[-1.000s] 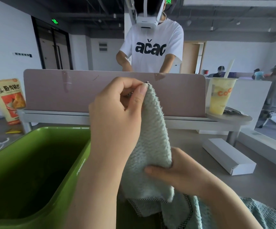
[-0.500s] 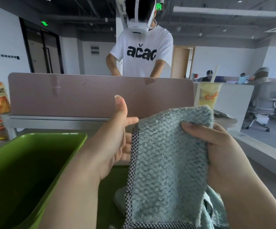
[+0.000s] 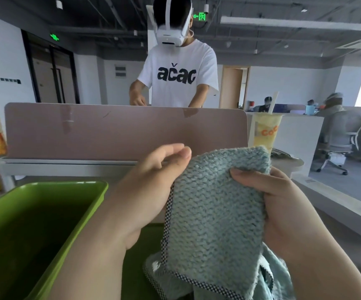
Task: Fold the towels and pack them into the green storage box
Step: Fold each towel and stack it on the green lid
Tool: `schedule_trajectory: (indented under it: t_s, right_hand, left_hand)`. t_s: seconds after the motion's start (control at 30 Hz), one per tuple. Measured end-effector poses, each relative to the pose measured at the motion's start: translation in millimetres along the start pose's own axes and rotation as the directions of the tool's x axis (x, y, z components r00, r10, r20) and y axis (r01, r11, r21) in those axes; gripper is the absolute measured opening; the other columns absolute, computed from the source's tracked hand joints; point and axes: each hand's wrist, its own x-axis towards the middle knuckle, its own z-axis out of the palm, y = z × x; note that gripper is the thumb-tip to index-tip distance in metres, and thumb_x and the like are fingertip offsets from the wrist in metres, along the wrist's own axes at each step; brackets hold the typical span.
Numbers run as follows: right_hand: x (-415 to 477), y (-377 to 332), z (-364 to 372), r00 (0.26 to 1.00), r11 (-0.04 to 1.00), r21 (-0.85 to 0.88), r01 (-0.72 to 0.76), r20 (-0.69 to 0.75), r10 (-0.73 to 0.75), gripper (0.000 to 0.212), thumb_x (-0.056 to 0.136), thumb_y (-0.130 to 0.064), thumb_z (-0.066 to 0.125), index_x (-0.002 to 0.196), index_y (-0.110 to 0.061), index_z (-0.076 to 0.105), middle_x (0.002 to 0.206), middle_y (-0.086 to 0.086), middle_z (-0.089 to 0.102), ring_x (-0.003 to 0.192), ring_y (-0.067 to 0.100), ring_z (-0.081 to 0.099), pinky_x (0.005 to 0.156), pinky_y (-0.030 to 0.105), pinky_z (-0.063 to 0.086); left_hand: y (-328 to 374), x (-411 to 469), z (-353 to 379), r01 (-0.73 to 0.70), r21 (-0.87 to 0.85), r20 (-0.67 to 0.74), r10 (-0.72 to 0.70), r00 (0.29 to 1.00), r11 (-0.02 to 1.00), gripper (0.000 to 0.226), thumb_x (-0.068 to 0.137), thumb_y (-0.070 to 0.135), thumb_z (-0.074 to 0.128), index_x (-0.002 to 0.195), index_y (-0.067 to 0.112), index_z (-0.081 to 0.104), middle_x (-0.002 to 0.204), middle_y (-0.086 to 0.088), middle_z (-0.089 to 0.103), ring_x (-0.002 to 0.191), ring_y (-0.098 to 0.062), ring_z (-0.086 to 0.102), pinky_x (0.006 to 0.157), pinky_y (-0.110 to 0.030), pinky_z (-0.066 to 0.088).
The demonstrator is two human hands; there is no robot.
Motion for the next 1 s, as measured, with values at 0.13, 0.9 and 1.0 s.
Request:
schedule_trajectory:
  t_s: [0.13,0.9,1.0]
  right_hand:
    - [-1,-1,0,0.999,0.998,-0.052,-0.041,0.002,0.041,0.028,0.074,-0.005,0.056,0.097,0.003,0.070,0.096,0.020,0.074,0.081,0.032,0.073,0.073,0.041,0.060]
    - [-4,-7,-19,0.926,0.743,-0.646,0.176,-0.147,-0.347,0.030,0.074,-0.004,0.076,0.089,-0.029,0.074,0.077,-0.002,0.076,0.060,0.003,0.064,0.059,0.011,0.051]
    - [-5,-9,-20,0.912,0.699,-0.689,0.192,-0.138,-0.387,0.030,0.074,-0.003,0.076,0.090,-0.029,0.074,0.078,0.001,0.075,0.043,-0.001,0.057,0.047,0.005,0.040]
  left_hand:
    - [0,1,5,-0.090,-0.011,-0.035,0.090,0.995,0.996,0.027,0.088,0.041,0.061,0.112,0.053,0.059,0.108,0.006,0.069,0.107,-0.013,0.063,0.098,-0.041,0.046]
    - [-8,6,-6,-0.203,0.121,-0.166,0.221,0.961,0.972,0.034,0.066,0.034,0.080,0.095,0.047,0.069,0.095,0.015,0.074,0.095,-0.009,0.068,0.088,-0.042,0.054]
    - [-9,7,-8,-0.236,0.212,-0.193,0.277,0.941,0.948,0.030,0.071,0.025,0.079,0.091,0.044,0.069,0.088,0.017,0.074,0.086,0.000,0.069,0.083,-0.033,0.056]
